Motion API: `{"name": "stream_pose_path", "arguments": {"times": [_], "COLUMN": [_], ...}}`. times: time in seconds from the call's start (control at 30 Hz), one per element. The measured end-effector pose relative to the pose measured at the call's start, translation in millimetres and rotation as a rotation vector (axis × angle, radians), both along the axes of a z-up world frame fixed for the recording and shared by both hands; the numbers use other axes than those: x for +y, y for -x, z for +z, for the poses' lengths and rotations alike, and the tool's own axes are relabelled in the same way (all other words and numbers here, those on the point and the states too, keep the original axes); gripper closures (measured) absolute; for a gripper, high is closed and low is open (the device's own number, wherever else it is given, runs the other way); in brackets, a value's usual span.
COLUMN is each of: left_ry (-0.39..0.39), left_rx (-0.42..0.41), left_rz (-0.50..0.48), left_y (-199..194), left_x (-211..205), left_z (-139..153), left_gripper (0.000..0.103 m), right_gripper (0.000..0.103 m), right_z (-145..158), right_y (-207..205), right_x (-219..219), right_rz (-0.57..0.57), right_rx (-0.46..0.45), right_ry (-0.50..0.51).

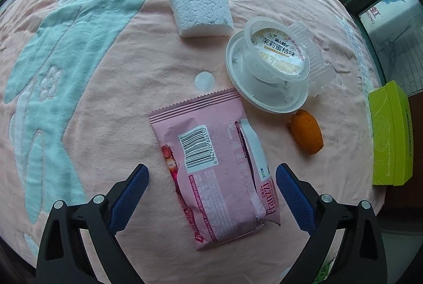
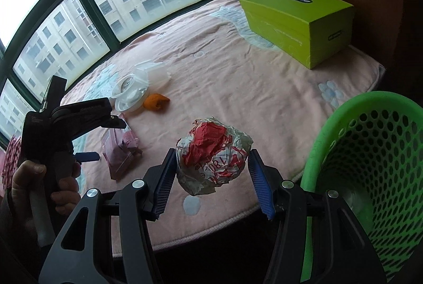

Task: Collect trash
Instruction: 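Grasp the crumpled red-white paper with the right gripper while the left grasps the pink wrapper, then carry the paper and pink wrapper over the green basket with both grippers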

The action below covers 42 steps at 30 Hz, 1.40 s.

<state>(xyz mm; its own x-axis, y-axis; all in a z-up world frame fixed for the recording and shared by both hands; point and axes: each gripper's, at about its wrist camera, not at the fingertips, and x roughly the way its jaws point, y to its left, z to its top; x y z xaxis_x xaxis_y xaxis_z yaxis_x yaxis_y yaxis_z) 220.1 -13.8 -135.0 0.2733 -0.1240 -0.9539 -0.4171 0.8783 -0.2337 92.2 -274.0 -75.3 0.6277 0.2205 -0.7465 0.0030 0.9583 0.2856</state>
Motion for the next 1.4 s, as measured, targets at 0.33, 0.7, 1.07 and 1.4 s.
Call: {"name": "stream_pose_path", "arguments": {"times": [0.33,0.7,1.07,1.4], "left_ry": [-0.089,-0.118,-0.065,-0.133], "left_rx": [0.043,0.021,-0.061,-0.264], "left_rz": [0.023,0.039,-0.006,-0.135], "left_y": [-9.9,-4.5,33.7,71.5], "left_x": [-13.8,-12.4,6.3,-0.6], "left_z": [-7.3,-2.7,15.7,68.1], "left_gripper": [0.008,0.033,0.053,0.057], "right_gripper": [0.048,0.048,0.048,0.048], "right_z": [-2.6,-3.3,2.3,15.8], "right_y": [7.9,15.9,28.0,37.0], "right_x": [-8.9,-13.2,-15.9,-15.8], "right_rz": [-0.019,-0.035,-0.045,-0.056], "right_rx": [0.005,0.007,-0.012,-0.057], "right_ry": [-0.007,-0.009,-0.006,0.024]}}
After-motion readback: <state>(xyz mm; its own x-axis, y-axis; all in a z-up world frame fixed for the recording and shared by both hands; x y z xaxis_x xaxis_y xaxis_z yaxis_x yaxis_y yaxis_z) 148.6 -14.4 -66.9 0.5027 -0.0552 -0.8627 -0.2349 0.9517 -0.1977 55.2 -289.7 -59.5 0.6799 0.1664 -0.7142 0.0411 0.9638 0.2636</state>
